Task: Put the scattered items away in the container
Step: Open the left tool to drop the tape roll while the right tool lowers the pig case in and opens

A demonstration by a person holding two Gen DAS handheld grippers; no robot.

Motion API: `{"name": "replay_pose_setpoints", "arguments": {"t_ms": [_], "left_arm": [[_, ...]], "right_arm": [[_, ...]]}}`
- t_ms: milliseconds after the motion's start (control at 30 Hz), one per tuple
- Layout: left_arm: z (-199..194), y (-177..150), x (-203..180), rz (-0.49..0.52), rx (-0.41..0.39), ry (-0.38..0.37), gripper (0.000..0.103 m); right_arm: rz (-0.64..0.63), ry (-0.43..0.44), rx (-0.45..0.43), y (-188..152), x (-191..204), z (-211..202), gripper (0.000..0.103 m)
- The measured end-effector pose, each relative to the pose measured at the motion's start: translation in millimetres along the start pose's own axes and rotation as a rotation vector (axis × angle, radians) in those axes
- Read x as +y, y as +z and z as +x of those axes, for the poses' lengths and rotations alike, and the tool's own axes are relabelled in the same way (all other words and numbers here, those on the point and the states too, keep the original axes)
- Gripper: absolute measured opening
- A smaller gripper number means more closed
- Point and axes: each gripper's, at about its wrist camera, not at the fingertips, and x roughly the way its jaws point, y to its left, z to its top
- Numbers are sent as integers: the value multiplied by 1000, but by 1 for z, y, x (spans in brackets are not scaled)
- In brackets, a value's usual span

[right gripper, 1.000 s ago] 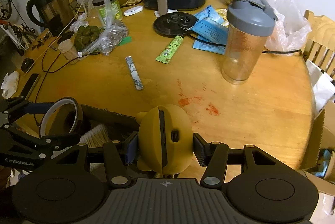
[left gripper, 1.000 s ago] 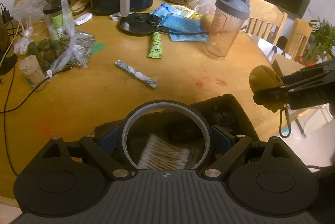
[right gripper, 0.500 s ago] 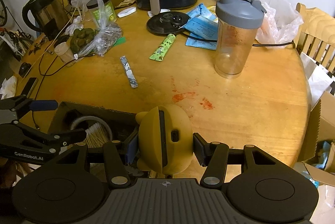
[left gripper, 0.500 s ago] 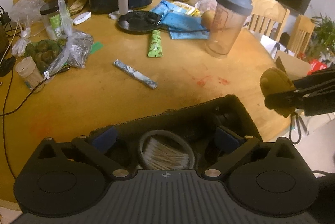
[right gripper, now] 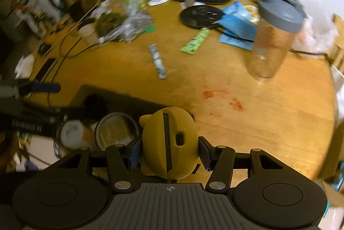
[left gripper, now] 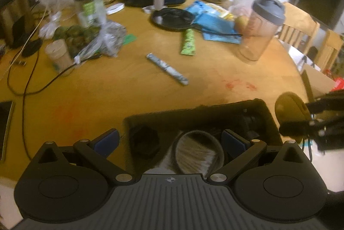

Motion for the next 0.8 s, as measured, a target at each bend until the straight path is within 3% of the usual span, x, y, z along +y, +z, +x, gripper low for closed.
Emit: {"name": "replay_pose_setpoints", "arguments": {"t_ms": [800], "left_arm": [[-28, -33, 32, -147, 16, 89, 103]], "right_arm": [[-788, 245, 132, -13, 53, 29, 57]]}}
